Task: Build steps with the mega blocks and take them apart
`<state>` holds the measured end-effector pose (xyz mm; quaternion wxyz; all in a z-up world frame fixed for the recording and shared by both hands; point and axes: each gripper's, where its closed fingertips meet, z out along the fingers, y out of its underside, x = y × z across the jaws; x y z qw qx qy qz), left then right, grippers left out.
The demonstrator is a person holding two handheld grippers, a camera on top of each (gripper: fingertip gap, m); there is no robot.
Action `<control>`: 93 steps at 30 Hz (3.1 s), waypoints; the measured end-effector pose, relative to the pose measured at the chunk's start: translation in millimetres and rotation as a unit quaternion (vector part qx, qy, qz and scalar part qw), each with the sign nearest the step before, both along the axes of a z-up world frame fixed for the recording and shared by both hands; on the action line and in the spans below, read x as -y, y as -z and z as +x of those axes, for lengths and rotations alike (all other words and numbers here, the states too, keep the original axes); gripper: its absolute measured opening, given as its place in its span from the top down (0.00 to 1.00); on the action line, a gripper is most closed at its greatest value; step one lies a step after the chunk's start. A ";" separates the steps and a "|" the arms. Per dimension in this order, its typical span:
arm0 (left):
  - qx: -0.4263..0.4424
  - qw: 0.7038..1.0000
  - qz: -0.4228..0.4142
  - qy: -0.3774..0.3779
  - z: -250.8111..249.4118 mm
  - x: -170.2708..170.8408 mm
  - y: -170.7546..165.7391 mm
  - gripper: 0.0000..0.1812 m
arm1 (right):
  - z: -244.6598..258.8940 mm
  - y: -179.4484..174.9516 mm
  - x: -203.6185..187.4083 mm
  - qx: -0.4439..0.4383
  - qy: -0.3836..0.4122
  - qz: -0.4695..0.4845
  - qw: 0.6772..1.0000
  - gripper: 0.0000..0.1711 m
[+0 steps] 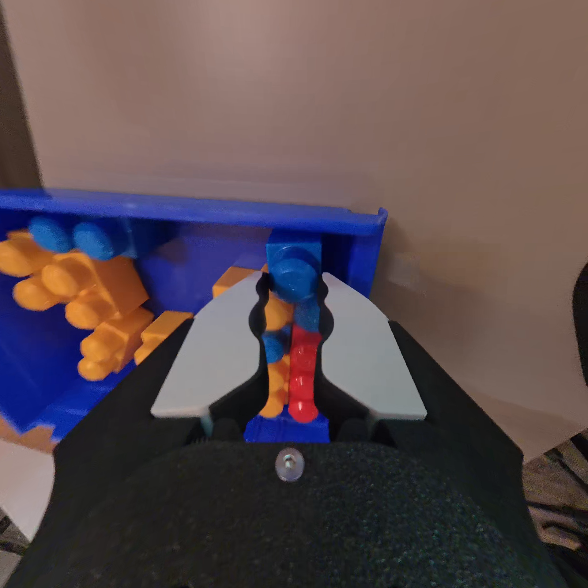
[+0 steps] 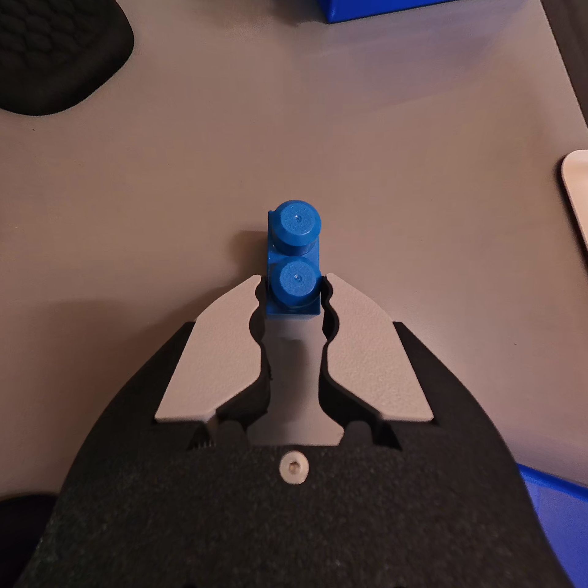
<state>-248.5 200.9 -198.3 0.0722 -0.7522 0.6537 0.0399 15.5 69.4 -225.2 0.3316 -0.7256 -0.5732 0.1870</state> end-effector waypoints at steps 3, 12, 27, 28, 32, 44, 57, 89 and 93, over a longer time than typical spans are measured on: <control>0.004 0.999 0.051 -0.001 -2.3 -3.8 -39.3 0.84 | -0.3 0.2 -0.5 0.001 0.000 0.001 1.000 0.81; 0.052 0.984 0.094 0.141 93.3 59.7 -88.0 0.84 | -0.7 0.3 -0.7 0.002 0.001 0.003 1.000 0.81; 0.025 0.976 -0.026 0.214 175.5 109.0 23.2 0.84 | -0.2 2.2 -1.2 0.002 0.000 0.001 1.000 0.81; 0.023 0.977 -0.023 0.212 176.3 107.6 25.5 0.84 | -0.2 2.5 -1.2 0.002 0.000 0.000 1.000 0.81; 0.051 0.977 -0.024 0.203 184.7 107.6 26.3 0.84 | -0.1 3.1 -1.2 0.003 0.000 0.000 1.000 0.81; 0.250 0.952 -0.002 0.177 207.7 118.0 -1.5 0.76 | 0.7 3.5 -5.2 -0.011 0.011 -0.005 1.000 0.81; 0.676 0.735 0.011 0.046 226.2 103.7 -113.6 0.75 | 26.3 -159.9 -12.9 -0.519 0.024 0.017 0.854 0.81; 0.740 0.668 0.074 -0.022 165.9 55.4 -142.1 0.80 | -49.7 -38.6 -16.2 -0.114 0.014 0.035 0.993 0.75; 0.732 0.673 0.094 -0.048 159.3 40.3 -132.6 0.80 | -63.8 -17.4 -19.1 -0.020 -0.004 0.032 0.999 0.74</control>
